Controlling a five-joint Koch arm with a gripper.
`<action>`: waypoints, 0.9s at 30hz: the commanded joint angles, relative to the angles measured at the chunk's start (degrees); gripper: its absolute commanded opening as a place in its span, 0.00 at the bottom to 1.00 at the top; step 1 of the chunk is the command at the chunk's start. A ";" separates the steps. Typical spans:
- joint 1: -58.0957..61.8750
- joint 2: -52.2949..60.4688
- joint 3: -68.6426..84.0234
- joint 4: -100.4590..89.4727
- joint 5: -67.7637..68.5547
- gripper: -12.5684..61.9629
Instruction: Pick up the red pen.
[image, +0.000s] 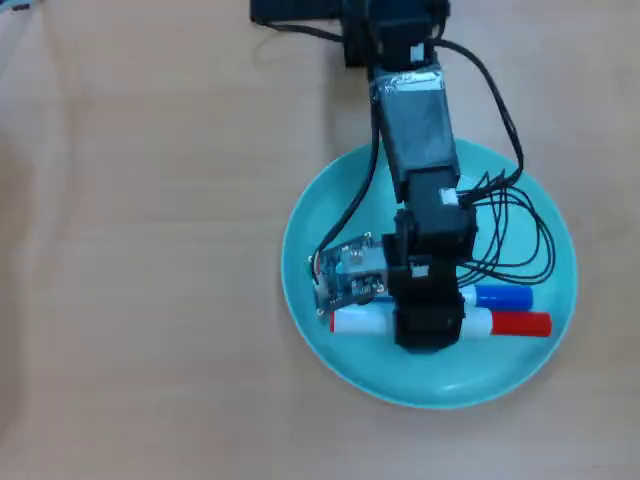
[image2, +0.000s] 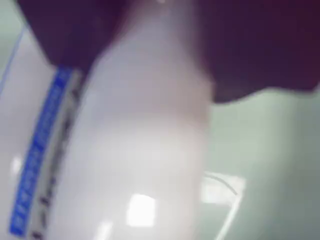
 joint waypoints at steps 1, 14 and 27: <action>-0.09 0.44 -3.78 1.05 -0.26 0.06; -1.93 11.51 -4.39 3.08 -0.26 0.06; -4.66 23.82 -0.97 2.90 -0.26 0.06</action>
